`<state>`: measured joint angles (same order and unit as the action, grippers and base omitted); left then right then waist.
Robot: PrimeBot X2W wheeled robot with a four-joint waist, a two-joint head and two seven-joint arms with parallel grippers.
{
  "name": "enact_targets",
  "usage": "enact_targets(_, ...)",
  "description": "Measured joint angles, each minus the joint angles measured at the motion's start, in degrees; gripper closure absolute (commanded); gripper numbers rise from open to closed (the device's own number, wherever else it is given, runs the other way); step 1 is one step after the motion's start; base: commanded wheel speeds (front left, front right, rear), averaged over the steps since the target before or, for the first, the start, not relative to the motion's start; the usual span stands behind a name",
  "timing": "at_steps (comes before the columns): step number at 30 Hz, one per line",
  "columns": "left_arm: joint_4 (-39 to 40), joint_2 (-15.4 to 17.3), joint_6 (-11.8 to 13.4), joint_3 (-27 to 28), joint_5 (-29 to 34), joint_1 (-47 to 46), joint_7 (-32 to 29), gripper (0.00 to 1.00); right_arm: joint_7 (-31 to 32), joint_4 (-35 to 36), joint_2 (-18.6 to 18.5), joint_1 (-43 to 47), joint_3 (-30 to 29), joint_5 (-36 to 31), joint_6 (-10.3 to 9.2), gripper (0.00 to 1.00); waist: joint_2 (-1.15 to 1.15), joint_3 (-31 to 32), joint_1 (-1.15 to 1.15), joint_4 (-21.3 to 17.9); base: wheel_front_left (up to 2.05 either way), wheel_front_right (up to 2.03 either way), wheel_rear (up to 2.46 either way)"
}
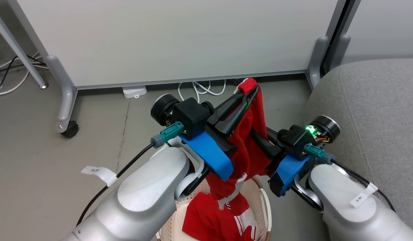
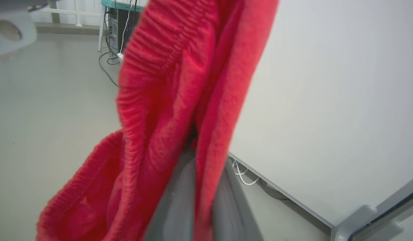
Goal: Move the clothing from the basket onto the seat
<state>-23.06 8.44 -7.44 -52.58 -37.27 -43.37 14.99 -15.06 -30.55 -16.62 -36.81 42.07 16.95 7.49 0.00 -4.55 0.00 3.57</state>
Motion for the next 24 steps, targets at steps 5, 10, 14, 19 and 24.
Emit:
enact_targets(5,0.0,0.1,0.0,0.0,0.0,-0.2,0.0,1.00,0.0,0.0,0.0,0.0,-0.2,0.5,0.00,1.00,0.00,-0.1,0.00,-0.1,0.00,0.00,0.00)
enact_targets(10,0.0,0.2,0.0,0.0,0.1,-0.2,0.0,1.00,0.0,0.3,0.0,0.0,-0.7,0.7,0.00,1.00,0.00,-0.2,0.00,-0.2,0.00,0.00,0.00)
enact_targets(14,0.0,0.2,0.0,0.0,0.1,-0.2,0.0,1.00,0.0,0.3,0.0,0.1,-1.0,0.7,0.00,1.00,0.00,-0.1,0.00,-0.2,0.00,0.00,0.00)
enact_targets(19,-0.8,0.2,0.0,0.4,0.6,-0.1,0.1,0.00,0.0,0.6,0.5,0.6,-3.2,1.1,0.00,1.00,0.00,-0.2,0.00,-0.2,0.00,0.00,0.00)
enact_targets(24,-1.6,0.5,0.0,0.2,1.5,1.2,0.1,0.00,0.0,0.9,0.8,1.3,-6.1,0.8,0.00,1.00,0.00,-0.8,0.00,-0.1,0.00,0.00,0.00)
